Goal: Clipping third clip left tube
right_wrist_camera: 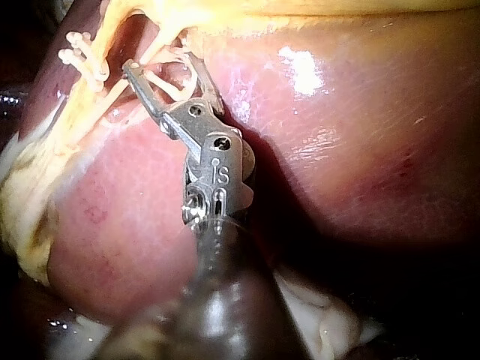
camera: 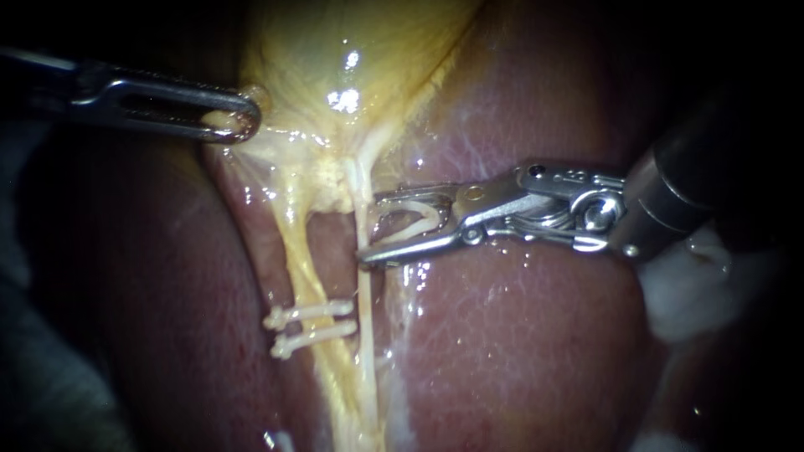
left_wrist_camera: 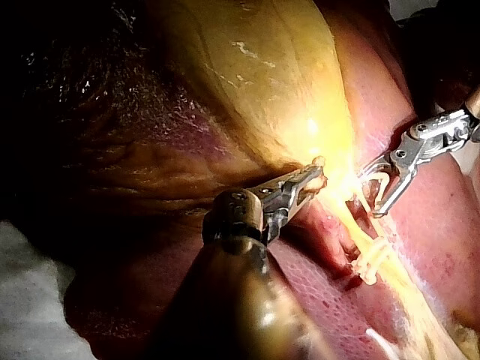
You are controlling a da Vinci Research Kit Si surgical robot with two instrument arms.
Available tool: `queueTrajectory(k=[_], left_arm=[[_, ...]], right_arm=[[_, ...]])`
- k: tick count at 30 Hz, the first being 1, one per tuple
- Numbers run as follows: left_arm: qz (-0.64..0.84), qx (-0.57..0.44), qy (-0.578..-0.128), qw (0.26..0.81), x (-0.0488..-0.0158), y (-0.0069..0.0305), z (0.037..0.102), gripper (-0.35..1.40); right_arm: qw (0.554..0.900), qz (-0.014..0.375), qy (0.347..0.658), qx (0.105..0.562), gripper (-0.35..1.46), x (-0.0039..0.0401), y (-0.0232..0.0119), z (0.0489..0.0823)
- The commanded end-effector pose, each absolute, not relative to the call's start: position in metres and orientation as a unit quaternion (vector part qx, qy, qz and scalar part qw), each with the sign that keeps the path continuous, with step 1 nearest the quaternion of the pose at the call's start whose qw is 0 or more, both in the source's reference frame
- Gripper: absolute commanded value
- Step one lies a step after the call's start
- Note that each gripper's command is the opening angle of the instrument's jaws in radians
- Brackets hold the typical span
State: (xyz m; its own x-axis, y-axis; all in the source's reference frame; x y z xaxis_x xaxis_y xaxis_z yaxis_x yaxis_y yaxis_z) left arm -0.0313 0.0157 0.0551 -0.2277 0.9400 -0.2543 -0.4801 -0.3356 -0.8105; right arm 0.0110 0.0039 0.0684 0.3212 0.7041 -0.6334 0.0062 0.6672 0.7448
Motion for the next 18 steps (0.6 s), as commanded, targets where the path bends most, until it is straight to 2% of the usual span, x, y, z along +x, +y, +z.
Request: queueTrajectory(k=[1, 18], left_arm=[[0.723, -0.381, -0.302, 0.491, -0.0313, 0.0157, 0.0552, -0.35], [0.723, -0.381, -0.302, 0.491, -0.0313, 0.0157, 0.0551, -0.35]], right_arm=[[0.742, 0.235, 0.532, 0.333, 0.5, 0.0106, 0.0039, 0.0682], [0.74, 0.241, 0.53, 0.338, 0.49, 0.0062, 0.0054, 0.0653]])
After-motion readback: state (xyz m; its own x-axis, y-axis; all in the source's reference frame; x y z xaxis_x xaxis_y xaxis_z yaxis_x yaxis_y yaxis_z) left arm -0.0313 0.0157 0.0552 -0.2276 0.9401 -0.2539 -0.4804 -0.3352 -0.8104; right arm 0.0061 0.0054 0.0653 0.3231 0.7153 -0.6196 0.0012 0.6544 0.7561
